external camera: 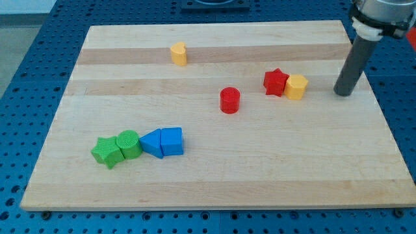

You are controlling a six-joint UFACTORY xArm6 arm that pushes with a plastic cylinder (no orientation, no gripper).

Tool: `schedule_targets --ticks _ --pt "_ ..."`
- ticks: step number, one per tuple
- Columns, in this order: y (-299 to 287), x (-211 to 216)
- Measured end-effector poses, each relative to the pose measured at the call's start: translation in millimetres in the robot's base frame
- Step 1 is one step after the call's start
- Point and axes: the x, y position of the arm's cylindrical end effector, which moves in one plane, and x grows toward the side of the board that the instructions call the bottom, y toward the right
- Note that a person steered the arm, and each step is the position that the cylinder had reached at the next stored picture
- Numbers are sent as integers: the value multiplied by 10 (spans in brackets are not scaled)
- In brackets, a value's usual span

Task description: Separate the yellow hexagon from red star

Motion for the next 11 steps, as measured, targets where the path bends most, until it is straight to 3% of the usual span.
schedule_targets --ticks 2,5,6,7,8,9,11 --pt "-409 117" --pt "-917 -832" --pt "-518 -815" --pt "28 -532" --pt "11 50" --pt "-603 243" --pt "-1154 -425"
